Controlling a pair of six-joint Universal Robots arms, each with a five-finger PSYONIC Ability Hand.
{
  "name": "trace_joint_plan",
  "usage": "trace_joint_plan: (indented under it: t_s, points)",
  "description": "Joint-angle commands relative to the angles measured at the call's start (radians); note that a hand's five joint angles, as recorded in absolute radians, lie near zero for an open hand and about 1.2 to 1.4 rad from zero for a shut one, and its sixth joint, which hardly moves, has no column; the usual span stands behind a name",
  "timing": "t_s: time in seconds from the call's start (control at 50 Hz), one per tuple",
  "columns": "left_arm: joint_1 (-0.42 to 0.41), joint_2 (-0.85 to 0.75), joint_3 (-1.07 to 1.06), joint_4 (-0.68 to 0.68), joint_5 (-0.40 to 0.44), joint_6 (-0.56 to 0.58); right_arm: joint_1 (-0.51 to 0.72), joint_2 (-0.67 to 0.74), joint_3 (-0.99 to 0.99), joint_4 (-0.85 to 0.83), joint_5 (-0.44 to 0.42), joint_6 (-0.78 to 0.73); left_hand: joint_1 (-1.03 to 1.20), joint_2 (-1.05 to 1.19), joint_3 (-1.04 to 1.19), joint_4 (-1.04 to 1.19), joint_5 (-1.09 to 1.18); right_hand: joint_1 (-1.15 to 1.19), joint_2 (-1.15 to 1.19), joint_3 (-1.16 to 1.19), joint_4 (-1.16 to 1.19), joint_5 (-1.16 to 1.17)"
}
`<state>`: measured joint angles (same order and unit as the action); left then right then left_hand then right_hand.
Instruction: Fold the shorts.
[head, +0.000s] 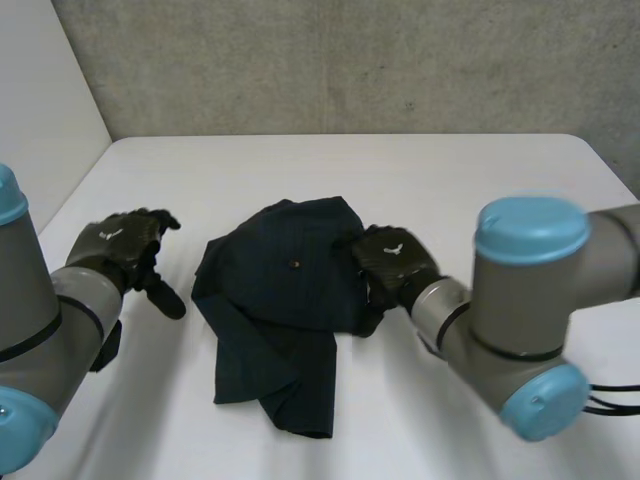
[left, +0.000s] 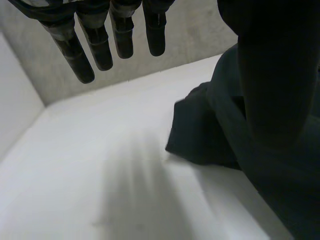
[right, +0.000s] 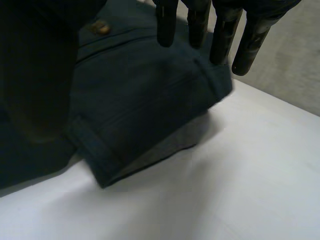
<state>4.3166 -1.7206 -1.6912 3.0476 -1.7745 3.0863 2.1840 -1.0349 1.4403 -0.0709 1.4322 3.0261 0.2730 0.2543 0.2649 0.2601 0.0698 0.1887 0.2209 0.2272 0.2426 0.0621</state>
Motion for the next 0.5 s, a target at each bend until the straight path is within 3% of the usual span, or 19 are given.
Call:
trace_joint_plan:
  t_s: [0.02, 0.06, 0.12, 0.2, 0.34, 0.42, 0.5]
  points:
    - [0.048, -0.017, -0.038, -0.105, 0.118, -0.202, 0.028, 0.125, -0.047, -0.053, 0.004, -0.059, -0.004, 0.015, 0.004, 0.009, 0.025, 0.152, 0.119, 0.113, 0.098, 0.104]
    - [0.061, -0.024, -0.050, -0.145, 0.214, -0.231, 0.033, 0.159, -0.076, -0.056, 0.008, -0.058, -0.004, 0.015, 0.004, 0.009, 0.025, 0.166, 0.134, 0.128, 0.112, 0.118]
    - [0.072, -0.030, -0.056, -0.165, 0.288, -0.244, 0.037, 0.205, -0.115, -0.078, 0.036, -0.056, -0.004, 0.015, 0.004, 0.009, 0.025, 0.257, 0.225, 0.218, 0.203, 0.209]
    - [0.086, -0.059, -0.054, -0.171, 0.329, -0.248, 0.042, 0.240, -0.146, -0.128, 0.100, -0.064, -0.001, 0.018, 0.007, 0.012, 0.028, 0.404, 0.371, 0.365, 0.350, 0.356]
    - [0.071, -0.149, -0.009, -0.168, 0.329, -0.288, 0.042, 0.269, -0.178, -0.207, 0.142, -0.064, 0.028, 0.047, 0.037, 0.041, 0.057, 1.207, 1.175, 1.169, 1.153, 1.159]
    - [0.067, -0.218, 0.045, -0.167, 0.325, -0.337, 0.039, 0.244, -0.182, -0.193, 0.143, -0.059, 0.254, 0.273, 0.262, 0.267, 0.283, 1.208, 1.175, 1.169, 1.154, 1.160]
    - [0.046, -0.272, 0.114, -0.165, 0.297, -0.347, 0.030, 0.164, -0.166, -0.175, 0.142, -0.067, 0.662, 0.680, 0.670, 0.674, 0.690, 1.208, 1.175, 1.169, 1.154, 1.160]
